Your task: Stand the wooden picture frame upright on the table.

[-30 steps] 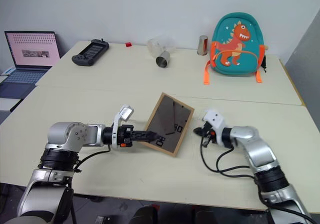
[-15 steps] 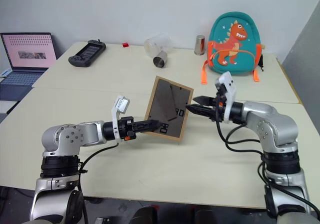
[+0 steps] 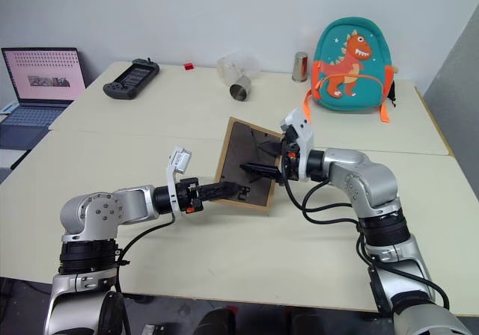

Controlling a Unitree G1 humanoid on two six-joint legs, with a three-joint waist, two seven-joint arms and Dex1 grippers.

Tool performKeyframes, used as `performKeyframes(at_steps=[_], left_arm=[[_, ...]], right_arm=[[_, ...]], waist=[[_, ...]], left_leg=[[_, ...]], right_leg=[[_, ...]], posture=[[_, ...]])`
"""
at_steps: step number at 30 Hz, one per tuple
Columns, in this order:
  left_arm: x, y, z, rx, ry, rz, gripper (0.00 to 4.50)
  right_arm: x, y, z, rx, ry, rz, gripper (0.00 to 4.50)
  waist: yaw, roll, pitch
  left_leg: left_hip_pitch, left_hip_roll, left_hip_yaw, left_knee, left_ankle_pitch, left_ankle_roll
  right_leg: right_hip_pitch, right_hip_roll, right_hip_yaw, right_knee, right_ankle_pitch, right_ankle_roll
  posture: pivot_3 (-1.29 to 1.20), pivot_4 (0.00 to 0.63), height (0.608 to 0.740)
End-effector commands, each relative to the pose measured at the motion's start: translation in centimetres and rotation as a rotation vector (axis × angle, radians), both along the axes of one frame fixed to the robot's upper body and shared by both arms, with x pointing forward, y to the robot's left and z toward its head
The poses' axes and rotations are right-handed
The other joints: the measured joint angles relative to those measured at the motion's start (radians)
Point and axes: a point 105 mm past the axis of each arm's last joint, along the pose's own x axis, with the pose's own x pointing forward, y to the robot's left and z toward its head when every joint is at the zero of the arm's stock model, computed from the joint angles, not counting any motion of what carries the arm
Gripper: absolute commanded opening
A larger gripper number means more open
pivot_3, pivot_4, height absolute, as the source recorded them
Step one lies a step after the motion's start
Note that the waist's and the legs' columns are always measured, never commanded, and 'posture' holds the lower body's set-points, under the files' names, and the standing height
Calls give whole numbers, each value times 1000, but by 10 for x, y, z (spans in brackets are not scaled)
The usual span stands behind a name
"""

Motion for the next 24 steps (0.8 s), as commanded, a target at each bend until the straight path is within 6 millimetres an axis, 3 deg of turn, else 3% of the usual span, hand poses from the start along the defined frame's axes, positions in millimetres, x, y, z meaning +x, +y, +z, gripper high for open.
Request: performKeyframes(at_steps=[1, 4, 9, 16, 18, 21, 24], left_arm=[[-6, -1, 22, -49, -101, -29, 1280], [-4, 2, 21, -61, -90, -5, 1280], [-2, 7, 22, -103, -60, 30, 1280], [-9, 6, 20, -102, -21, 7, 1280], [-11, 6, 21, -121, 6, 1, 1280], [-18, 6, 19, -146, 79, -26, 1280], [-25, 6, 15, -160, 162, -52, 1280]], right_arm=[[-28, 7, 20, 63, 14, 164, 4432], [-41, -3, 23, 79, 61, 217, 4432], [-44, -24, 19, 66, 106, 180, 4432], [-21, -66, -2, -39, 26, -61, 4432], [-13, -82, -9, -102, -57, -131, 4432], [-2, -106, -18, -290, -386, -211, 4432], [3, -113, -27, -489, -781, -210, 4432]], waist=[[0, 0, 0], [2, 0, 0], [3, 0, 0], [1, 0, 0], [1, 0, 0], [1, 0, 0], [0, 0, 0]], left_leg=[[0, 0, 0, 0, 0, 0], [0, 0, 0, 0, 0, 0], [-1, 0, -1, 0, 0, 0], [-1, 0, 0, 0, 0, 0], [-1, 0, 0, 0, 0, 0], [-2, -1, 0, 0, 0, 0], [-2, -1, 0, 0, 0, 0]], right_leg=[[0, 0, 0, 0, 0, 0], [0, 0, 0, 0, 0, 0], [0, 0, 0, -1, 0, 0], [0, 0, 0, -1, 0, 0], [0, 0, 0, -2, 0, 0], [0, 0, 0, -2, 0, 0], [0, 0, 0, -3, 0, 1]], posture=[[0, 150, 740], [0, 150, 740], [0, 150, 740], [0, 150, 740], [0, 150, 740], [0, 150, 740], [0, 150, 740]])
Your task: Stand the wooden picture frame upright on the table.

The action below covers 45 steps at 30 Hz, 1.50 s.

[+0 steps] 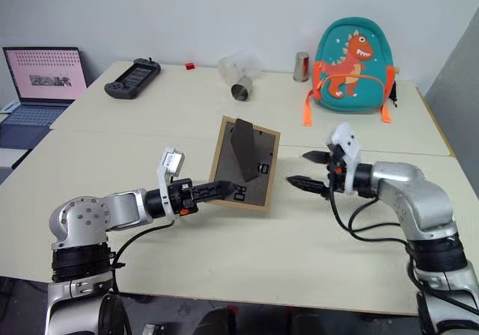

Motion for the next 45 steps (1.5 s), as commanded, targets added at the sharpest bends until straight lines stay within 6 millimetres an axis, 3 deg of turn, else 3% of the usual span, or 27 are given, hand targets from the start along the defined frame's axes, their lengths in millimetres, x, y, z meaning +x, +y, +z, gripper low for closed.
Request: performKeyframes(at_steps=[1, 4, 8, 15, 22, 25, 31, 36, 40, 42, 45], left_arm=[[-8, -1, 12, -81, 45, -51, 1280], [-6, 1, 14, -140, 90, -49, 1280], [-4, 2, 19, -169, 114, -33, 1280], [-11, -11, 28, -205, 100, -34, 1280], [-20, -15, 22, -187, 143, -8, 1280], [-20, -14, 22, -188, 139, 8, 1280], [-20, -15, 19, -183, 149, 10, 1280], [-22, -19, 18, -187, 152, -6, 1280], [-20, -17, 20, -187, 147, 3, 1280], [-14, -11, 22, -189, 143, 34, 1984], [-5, 0, 33, -196, 118, 79, 2605]], right_arm=[[2, 1, 4, -312, -547, 72, 4432], [-1, 11, 0, -431, -848, 148, 4432], [-2, 27, -7, -481, -1092, 224, 4432], [10, 62, 1, -415, -1265, 231, 4432], [22, 74, 7, -376, -1304, 197, 4432], [22, 72, 8, -360, -1301, 206, 3924], [14, 71, 20, -309, -1358, 218, 2320], [8, 74, 25, -274, -1383, 234, 1439], [6, 72, 24, -274, -1382, 236, 1436], [6, 69, 25, -276, -1382, 234, 1436], [6, 65, 24, -281, -1370, 232, 1292]], waist=[[-2, 0, 0], [-4, 0, 0], [-4, 0, 0], [-2, 0, 0], [6, 0, 0], [7, 0, 0], [6, 0, 0], [6, 0, 0], [5, 0, 0], [5, 0, 0], [5, 0, 0]], left_leg=[[0, 0, 0, 0, 0, 0], [1, 0, 1, 0, 0, 0], [2, 0, 0, 0, 2, -4], [3, 0, 0, 0, 6, -11], [3, 0, -1, 0, 7, -12], [3, -1, -1, 0, 7, -12], [3, -1, -1, 0, 7, -12], [3, -1, -1, 0, 7, -12], [3, -1, -1, 0, 7, -12], [3, -1, -1, 0, 7, -12], [3, -1, -2, 0, 7, -12]], right_leg=[[0, 0, 0, 0, 0, 0], [0, 0, 1, 1, 0, 0], [0, 0, 1, 3, 0, 0], [1, -1, 2, 4, 0, -1], [2, -2, 1, 4, 1, -1], [2, -2, 1, 4, 1, -1], [2, -2, 1, 4, 0, -1], [2, -1, 1, 4, 1, -1], [2, -1, 1, 5, 1, -1], [2, -1, 1, 5, 1, -1], [2, -1, 1, 5, 1, -1]], posture=[[0, 150, 740], [0, 150, 740], [0, 150, 740], [0, 150, 740], [0, 150, 740], [0, 150, 740], [0, 150, 740], [0, 150, 740], [0, 150, 740], [0, 150, 740], [0, 150, 740]])
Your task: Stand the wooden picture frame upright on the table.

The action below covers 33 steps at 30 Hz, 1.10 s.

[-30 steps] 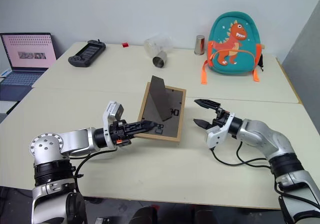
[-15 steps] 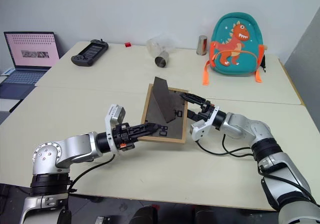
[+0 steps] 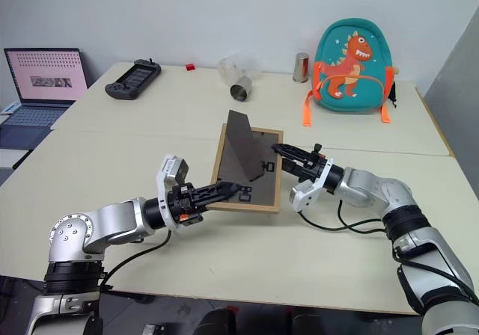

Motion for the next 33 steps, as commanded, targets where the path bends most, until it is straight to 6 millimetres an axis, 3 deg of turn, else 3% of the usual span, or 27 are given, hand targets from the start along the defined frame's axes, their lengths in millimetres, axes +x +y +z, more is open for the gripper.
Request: performKeyframes(at_steps=[1, 6, 9, 14, 17, 22, 28, 33], left_arm=[[13, 15, 24, -16, -66, 60, 2851], [23, 33, 47, -6, -126, 117, 3851], [17, 41, 49, 196, -259, 111, 4496], [17, 50, 44, 464, -472, 167, 4500], [21, 53, 43, 605, -629, 226, 4500], [23, 54, 42, 686, -771, 272, 4500], [20, 48, 32, 763, -869, 233, 4500], [24, 47, 30, 775, -903, 250, 4500]], right_arm=[[-7, -1, 25, 68, -57, 44, 1290], [-7, -10, 17, 51, -7, 31, 1283], [-1, -19, 11, 97, 133, -3, 1283], [9, -20, 12, 218, 488, -41, 1280], [13, -14, 16, 319, 842, -2, 1279], [16, -5, 20, 426, 1321, 79, 1275], [35, 0, 7, 544, 1672, 93, 1275], [46, 4, -15, 583, 1789, 53, 1275]], waist=[[0, 0, 0], [0, 0, 0], [-4, 0, 0], [-7, 0, 0], [-7, 1, 0], [-4, 1, 1], [-4, 1, 1], [-6, 1, 1]], left_leg=[[0, 0, 0, 0, 0, 0], [0, -1, 0, 0, 0, 0], [0, 0, 0, 0, 0, 0], [0, 0, 0, -1, 0, 0], [5, 1, 0, -1, 0, 1], [8, 2, 0, -2, -2, 4], [8, 1, 1, -3, -2, 5], [6, 1, 2, -4, -3, 5]], right_leg=[[0, 0, 0, 0, 0, 0], [0, 0, 0, 0, 0, 0], [0, 0, 0, 0, 0, 0], [2, 0, 0, -2, 0, 0], [6, 0, 0, -2, 0, 0], [9, 1, -1, -3, 0, -1], [8, 1, -1, -4, -1, -1], [6, 1, 0, -4, -1, -1]], posture=[[0, 150, 740], [0, 150, 740], [0, 150, 740], [0, 150, 740], [0, 150, 740], [0, 150, 740], [0, 150, 740], [0, 150, 740]])
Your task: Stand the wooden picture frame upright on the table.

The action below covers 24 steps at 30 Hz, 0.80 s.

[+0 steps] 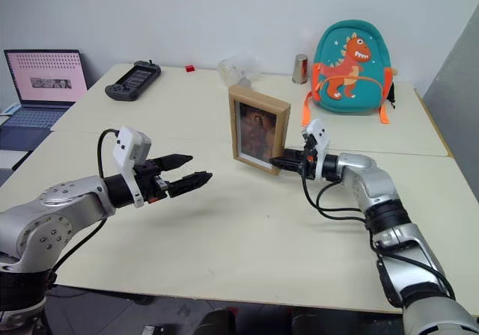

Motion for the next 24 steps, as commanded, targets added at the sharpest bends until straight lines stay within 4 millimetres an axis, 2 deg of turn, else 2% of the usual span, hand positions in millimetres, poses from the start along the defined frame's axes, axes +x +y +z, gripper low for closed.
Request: performKeyframes(at_steps=[1, 3, 12, 14, 15, 20, 24], left_arm=[[0, -2, 8, 23, -73, -11, 4500], [0, -1, 5, 36, -70, -6, 4500], [5, 0, -4, 59, -74, 12, 4500], [7, 1, -4, 57, -73, 16, 4500], [8, 2, -4, 54, -72, 17, 4500], [14, 3, -5, 56, -72, 17, 4500], [20, 10, -5, 45, -57, 35, 4500]], right_arm=[[5, -2, 3, 39, 47, 5, 1275], [8, -4, -6, 35, 79, -20, 1275], [8, -4, -17, 33, 136, -35, 1275], [8, -7, -20, 26, 133, -43, 1959], [7, -9, -21, 13, 128, -42, 2074], [1, -25, -28, -39, 105, -63, 3289], [-21, -61, -33, -148, 32, -91, 4095]], waist=[[0, 0, 0], [0, 0, 0], [-1, 0, 0], [-1, 0, 0], [-1, 0, 0], [-1, 0, 0], [11, 0, 0]], left_leg=[[-1, 0, 0, 0, 0, 0], [-3, 0, 0, 0, 0, 0], [-5, 0, 0, 1, 0, 0], [-5, 0, 0, 1, 0, 0], [-5, 0, 0, 1, 0, 0], [-5, 0, 0, 1, 0, 0], [-6, 0, -1, 1, 0, 0]], right_leg=[[-1, 0, 0, 0, 0, 0], [-3, 0, 0, 0, 0, 0], [-6, 0, 0, 2, 0, 0], [-6, 0, 0, 2, 0, 0], [-6, 0, 0, 2, 0, 0], [-6, 0, -1, 2, 0, 0], [-6, 0, -1, 2, 0, 0]], posture=[[0, 150, 740], [0, 150, 740], [0, 150, 740], [0, 150, 740], [0, 150, 740], [0, 150, 740], [0, 150, 740]])
